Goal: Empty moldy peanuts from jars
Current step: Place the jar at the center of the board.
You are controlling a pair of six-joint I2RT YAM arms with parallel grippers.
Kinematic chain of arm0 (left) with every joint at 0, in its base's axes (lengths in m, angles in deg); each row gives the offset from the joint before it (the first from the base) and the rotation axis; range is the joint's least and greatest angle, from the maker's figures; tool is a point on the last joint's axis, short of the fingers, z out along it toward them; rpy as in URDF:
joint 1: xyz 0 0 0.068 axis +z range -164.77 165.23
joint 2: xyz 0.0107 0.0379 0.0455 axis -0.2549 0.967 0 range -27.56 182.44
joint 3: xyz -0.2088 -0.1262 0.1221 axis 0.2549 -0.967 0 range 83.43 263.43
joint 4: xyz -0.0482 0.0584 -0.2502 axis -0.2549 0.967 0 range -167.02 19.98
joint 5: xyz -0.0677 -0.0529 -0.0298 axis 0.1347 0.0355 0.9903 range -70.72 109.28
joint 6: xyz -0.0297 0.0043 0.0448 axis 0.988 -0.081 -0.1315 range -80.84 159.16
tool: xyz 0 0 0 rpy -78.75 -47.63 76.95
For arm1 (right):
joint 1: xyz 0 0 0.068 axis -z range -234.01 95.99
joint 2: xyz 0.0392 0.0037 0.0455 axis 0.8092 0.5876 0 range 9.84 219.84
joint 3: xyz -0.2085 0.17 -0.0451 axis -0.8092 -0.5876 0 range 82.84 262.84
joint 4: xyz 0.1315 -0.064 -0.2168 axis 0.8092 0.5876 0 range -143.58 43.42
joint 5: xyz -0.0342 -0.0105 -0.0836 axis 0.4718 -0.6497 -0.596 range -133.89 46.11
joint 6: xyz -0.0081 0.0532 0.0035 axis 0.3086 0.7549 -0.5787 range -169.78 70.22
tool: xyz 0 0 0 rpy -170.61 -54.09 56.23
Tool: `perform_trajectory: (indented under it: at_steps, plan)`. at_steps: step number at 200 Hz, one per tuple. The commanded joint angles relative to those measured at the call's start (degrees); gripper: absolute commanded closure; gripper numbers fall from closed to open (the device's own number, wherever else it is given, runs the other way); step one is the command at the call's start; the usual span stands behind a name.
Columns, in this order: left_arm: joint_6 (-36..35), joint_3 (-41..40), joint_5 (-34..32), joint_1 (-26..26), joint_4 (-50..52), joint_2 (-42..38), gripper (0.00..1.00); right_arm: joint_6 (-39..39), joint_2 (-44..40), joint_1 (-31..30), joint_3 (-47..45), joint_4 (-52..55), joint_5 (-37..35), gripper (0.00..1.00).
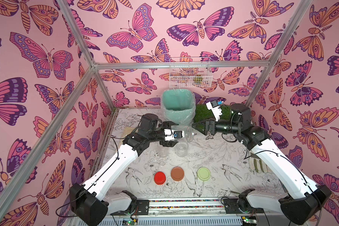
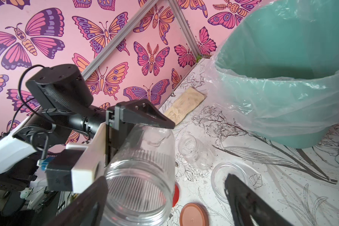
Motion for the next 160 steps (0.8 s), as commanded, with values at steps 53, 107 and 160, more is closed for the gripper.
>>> perform_trajectory:
  at_steps: [53,107,160]
  plan:
    - [4.5,1.0,-1.1,-0.2,-3.2,2.8,1.0,-3.4,2.2,-2.9,-1.1,1.8,-1.3,0.09]
    - [5.4,0.7,-1.3,-0.1,-4.9,3.6,1.0,-4.2,3.7,-3.8,-0.8,3.6,-3.4,0.13]
    - [5.7,-0.5,-1.7,1.3,-6.1,4.6,1.0,-0.3,-0.6,-2.7,-4.6,-2.1,-6.3,0.04]
